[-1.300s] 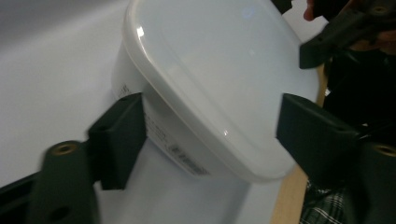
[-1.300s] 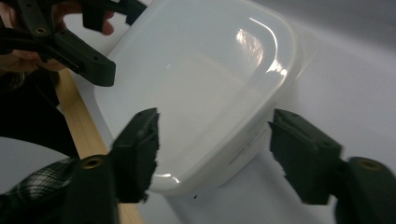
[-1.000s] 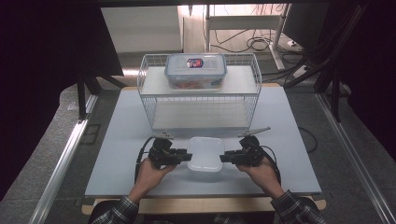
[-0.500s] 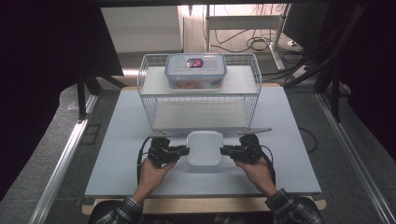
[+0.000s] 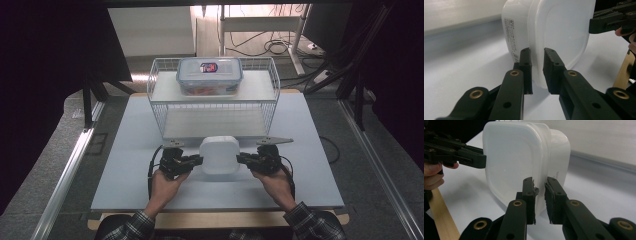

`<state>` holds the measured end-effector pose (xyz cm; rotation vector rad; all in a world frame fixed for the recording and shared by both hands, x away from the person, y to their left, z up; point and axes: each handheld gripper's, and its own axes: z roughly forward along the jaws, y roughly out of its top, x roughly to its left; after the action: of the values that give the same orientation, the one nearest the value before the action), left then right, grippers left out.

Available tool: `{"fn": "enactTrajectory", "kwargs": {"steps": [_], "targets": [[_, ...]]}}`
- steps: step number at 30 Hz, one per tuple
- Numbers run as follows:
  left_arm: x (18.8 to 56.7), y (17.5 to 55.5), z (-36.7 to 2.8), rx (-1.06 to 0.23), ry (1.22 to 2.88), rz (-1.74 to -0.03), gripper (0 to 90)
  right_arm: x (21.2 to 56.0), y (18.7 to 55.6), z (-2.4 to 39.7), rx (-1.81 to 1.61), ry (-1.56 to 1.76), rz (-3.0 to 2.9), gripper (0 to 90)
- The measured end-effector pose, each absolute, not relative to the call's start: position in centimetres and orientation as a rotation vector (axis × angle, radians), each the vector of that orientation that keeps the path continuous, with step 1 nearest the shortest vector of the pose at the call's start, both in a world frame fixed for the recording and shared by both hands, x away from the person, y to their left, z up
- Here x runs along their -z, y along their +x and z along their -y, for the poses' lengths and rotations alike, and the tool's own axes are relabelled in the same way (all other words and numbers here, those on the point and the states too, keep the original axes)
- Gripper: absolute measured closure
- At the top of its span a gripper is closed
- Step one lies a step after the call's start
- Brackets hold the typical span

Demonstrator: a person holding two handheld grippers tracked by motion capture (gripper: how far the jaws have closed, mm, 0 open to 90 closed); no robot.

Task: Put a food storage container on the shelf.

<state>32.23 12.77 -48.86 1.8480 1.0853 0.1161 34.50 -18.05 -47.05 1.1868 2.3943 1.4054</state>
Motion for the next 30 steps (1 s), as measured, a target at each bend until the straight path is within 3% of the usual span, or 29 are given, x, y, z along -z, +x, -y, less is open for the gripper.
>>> {"fn": "enactTrajectory", "kwargs": {"steps": [30], "targets": [[41.7,33.4,-14.1,-0.264,1.824,-1.006,78.1,40.7,36.2,17.2,-1.527,1.024,-2.303,78.8]]}}
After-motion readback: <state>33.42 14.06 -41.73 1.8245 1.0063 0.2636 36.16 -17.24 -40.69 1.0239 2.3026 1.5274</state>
